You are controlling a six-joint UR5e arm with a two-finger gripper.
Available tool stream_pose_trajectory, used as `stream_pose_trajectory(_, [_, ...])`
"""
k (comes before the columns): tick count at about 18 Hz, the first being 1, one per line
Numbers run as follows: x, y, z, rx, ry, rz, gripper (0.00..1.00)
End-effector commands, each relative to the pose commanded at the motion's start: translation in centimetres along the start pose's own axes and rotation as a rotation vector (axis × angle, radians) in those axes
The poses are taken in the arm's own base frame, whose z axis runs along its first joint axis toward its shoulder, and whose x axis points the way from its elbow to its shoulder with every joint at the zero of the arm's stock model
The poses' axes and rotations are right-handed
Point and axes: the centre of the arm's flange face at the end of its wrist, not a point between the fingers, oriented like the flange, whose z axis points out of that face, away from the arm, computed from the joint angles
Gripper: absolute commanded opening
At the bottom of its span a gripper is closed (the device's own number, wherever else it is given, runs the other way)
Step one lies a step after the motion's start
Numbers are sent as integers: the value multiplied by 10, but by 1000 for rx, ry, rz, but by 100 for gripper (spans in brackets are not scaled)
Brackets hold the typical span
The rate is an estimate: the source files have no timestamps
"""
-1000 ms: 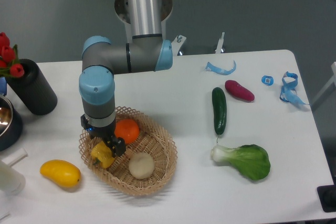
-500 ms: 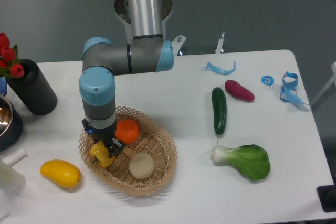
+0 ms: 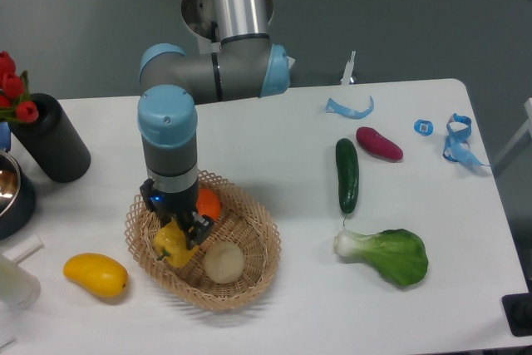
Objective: Pick up the yellow pepper from the basket
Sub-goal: 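Lift the yellow pepper out of the basket and carry it up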
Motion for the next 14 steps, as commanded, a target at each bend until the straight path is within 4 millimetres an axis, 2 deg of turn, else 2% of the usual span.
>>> stream_pose_trajectory(1, [-27, 16, -24, 19, -40, -44, 24])
stream_pose_trajectory(3, [-58, 37, -45, 34, -81, -97, 24])
stream_pose_trajectory(4, [-75, 49, -49, 38, -90, -125, 24])
stream_pose_trajectory(8, [-117, 75, -64, 111, -81, -154, 24])
stream_pose_trajectory(14, [-153, 112, -72, 108, -100, -57, 24])
